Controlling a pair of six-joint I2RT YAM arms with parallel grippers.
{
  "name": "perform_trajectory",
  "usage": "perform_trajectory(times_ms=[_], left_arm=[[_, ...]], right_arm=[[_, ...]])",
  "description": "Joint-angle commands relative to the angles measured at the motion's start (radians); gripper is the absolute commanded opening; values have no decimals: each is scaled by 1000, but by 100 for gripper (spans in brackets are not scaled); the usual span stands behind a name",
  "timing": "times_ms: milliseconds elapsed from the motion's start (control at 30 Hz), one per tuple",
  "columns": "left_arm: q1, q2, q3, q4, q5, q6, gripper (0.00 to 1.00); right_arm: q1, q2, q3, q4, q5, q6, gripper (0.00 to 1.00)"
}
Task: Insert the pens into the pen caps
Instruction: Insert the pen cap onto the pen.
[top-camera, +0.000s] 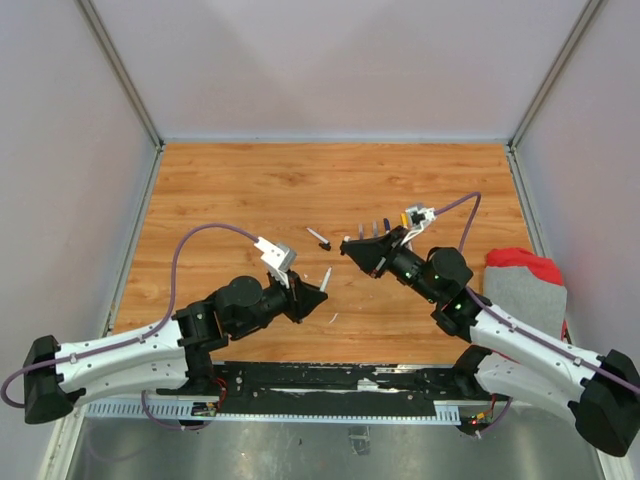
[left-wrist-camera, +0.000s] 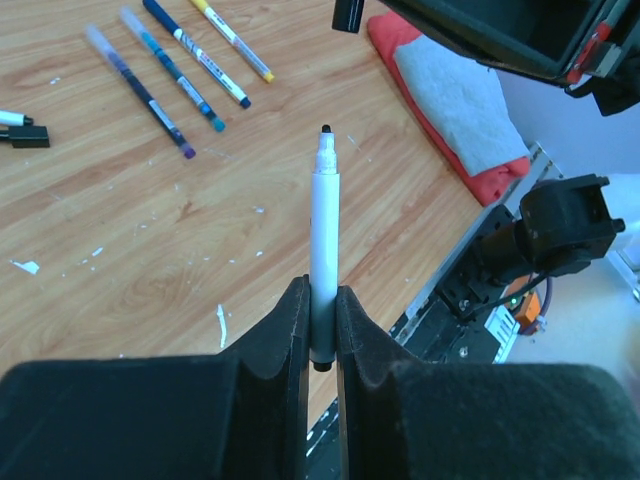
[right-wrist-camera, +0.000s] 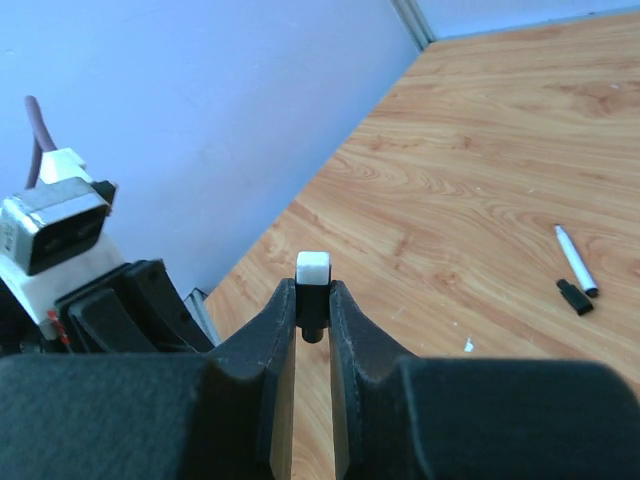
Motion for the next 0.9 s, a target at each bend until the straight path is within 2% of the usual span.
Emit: perform_trajectory(times_ms=[0,200,567,867], left_arm=[[-24,-7,-21,91,-32,11,1],[-26,-36,-42,116,-21,35,0],[-26,-79,-65,150,5,63,0],[-25,-124,-89,160,-22,51,0]], right_arm=[[61,34,60,89,-10,-38,1],[81,79,111,117,23,-27,1],[81,152,194,173,-45,34,1],[86,68,100,94,112,164,1]])
